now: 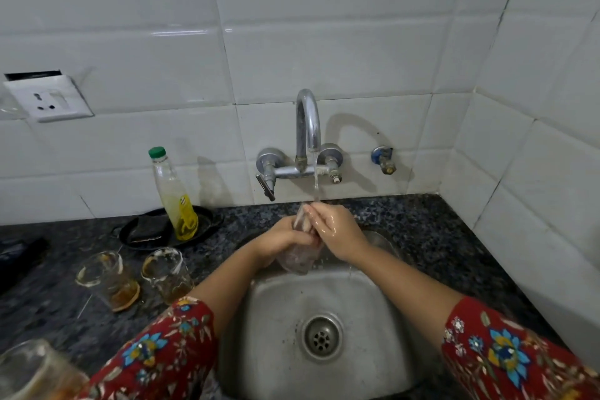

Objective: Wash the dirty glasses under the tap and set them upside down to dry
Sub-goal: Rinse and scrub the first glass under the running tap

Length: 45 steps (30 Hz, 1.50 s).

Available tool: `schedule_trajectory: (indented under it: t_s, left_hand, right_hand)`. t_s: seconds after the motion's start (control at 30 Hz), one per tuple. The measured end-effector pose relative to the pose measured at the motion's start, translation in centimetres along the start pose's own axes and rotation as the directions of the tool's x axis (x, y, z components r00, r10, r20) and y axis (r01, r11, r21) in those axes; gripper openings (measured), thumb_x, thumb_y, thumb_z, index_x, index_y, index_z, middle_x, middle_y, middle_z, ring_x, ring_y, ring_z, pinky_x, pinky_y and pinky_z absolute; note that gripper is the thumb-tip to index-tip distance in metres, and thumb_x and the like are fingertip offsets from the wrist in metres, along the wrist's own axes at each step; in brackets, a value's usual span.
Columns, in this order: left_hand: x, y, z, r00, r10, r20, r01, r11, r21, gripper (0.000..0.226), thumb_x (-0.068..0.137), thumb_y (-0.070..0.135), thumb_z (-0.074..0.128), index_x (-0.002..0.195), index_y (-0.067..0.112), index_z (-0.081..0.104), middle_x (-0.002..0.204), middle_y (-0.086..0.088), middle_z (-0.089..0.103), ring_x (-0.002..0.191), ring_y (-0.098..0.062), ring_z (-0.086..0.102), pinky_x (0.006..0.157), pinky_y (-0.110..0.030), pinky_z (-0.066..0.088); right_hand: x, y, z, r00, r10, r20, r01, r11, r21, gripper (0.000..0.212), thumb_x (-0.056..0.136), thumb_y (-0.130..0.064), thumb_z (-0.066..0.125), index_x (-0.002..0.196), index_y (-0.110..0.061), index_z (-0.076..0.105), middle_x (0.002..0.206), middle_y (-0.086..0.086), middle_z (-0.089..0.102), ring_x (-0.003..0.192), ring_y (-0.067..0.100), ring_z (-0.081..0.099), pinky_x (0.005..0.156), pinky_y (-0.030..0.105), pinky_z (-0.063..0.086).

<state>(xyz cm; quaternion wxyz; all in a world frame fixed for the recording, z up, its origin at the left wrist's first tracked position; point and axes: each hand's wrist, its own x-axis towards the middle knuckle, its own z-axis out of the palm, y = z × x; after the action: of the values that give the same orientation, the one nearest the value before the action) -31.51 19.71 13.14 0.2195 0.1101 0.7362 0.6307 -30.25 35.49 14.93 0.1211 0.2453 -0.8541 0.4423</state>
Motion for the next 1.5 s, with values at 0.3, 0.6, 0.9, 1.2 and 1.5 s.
schedule_trajectory:
  t_s: [0.3, 0.6, 0.9, 1.2, 1.5]
  left_hand:
    - [0.5, -0.5, 0.4, 0.987, 0.130, -0.097, -0.111, 0.977, 0.181, 0.047, 0.067, 0.008, 0.082, 0.108, 0.010, 0.060, 0.097, -0.001, 0.072, 0.089, -0.016, 0.069, 0.087, -0.035, 0.054]
    - [-0.1, 0.4, 4.2, 0.890, 0.204, -0.408, 0.104, 0.781, 0.616, 0.065, 0.063, 0.038, 0.073, 0.119, 0.018, 0.047, 0.100, 0.001, 0.067, 0.088, -0.020, 0.066, 0.078, -0.037, 0.055]
    - [-0.6, -1.9, 3.2, 0.942, -0.299, -0.153, 0.178, 0.830, -0.528, 0.030, 0.089, 0.038, 0.061, 0.099, 0.010, 0.065, 0.080, -0.007, 0.067, 0.067, -0.014, 0.066, 0.065, -0.030, 0.052]
    - [0.2, 1.3, 5.6, 0.891, -0.452, -0.028, 0.076, 0.210, -0.975, 0.061, 0.098, 0.052, 0.041, 0.108, -0.004, 0.063, 0.098, -0.023, 0.065, 0.124, -0.028, 0.053, 0.095, -0.040, 0.040]
    - [1.6, 2.2, 4.0, 0.838, -0.529, -0.135, 0.025, 0.283, -0.959, 0.067, 0.099, 0.055, 0.035, 0.122, -0.004, 0.057, 0.087, -0.025, 0.068, 0.101, -0.029, 0.064, 0.085, -0.036, 0.047]
  right_hand:
    - [0.2, 1.1, -0.1, 0.999, 0.044, 0.017, -0.044, 0.998, 0.049, 0.039, 0.101, -0.030, 0.039, 0.075, -0.015, 0.064, 0.065, -0.003, 0.067, 0.061, 0.010, 0.063, 0.067, 0.029, 0.052]
    - [2.4, -0.1, 0.9, 0.934, 0.358, -0.001, -0.352, 0.920, -0.174, 0.053, 0.100, -0.040, 0.033, 0.054, -0.019, 0.047, 0.059, 0.007, 0.058, 0.065, 0.029, 0.060, 0.065, 0.035, 0.044]
    - [1.8, -0.3, 1.7, 0.751, 0.606, 0.264, -0.655, 0.734, 0.180, 0.031, 0.100, -0.024, 0.038, 0.105, -0.010, 0.066, 0.099, 0.003, 0.064, 0.097, 0.019, 0.059, 0.086, 0.032, 0.045]
    - [0.6, -0.8, 1.2, 0.840, 0.505, 0.200, -0.501, 0.862, -0.072, 0.044, 0.103, -0.034, 0.029, 0.135, -0.010, 0.048, 0.138, 0.012, 0.052, 0.126, 0.027, 0.049, 0.102, 0.037, 0.038]
    - [-4.5, 5.5, 0.4, 0.920, -0.168, 0.353, 0.371, 0.659, -0.654, 0.068, 0.095, -0.014, 0.039, 0.152, -0.008, 0.002, 0.161, 0.008, -0.003, 0.149, 0.018, -0.003, 0.120, 0.034, 0.003]
